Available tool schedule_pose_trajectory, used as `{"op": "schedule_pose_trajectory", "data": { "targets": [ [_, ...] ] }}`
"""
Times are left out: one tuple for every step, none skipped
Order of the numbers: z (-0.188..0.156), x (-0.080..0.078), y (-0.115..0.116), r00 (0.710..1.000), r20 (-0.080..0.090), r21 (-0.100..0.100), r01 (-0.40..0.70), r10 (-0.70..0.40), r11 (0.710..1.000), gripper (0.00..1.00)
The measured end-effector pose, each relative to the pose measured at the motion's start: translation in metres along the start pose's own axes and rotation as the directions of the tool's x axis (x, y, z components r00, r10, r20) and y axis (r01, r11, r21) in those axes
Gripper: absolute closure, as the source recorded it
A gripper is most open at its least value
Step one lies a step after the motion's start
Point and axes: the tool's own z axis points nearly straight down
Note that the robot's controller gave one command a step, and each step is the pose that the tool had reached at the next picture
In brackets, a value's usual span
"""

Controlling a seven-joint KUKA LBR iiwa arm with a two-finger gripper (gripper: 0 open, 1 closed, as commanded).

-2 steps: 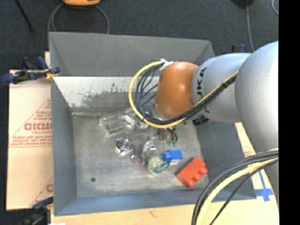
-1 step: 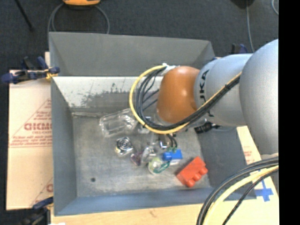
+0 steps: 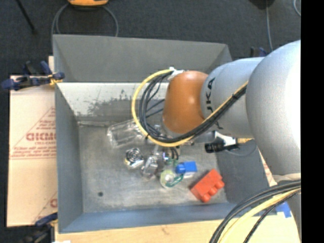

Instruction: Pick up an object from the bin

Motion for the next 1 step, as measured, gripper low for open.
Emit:
{"op": "schedule_pose_trajectory", "data": {
  "targets": [
    [0.0329,0.0043,-0.0139,0.991,0.002,-0.005,-0.131,0.131,0.991,0.0]
  ]
}}
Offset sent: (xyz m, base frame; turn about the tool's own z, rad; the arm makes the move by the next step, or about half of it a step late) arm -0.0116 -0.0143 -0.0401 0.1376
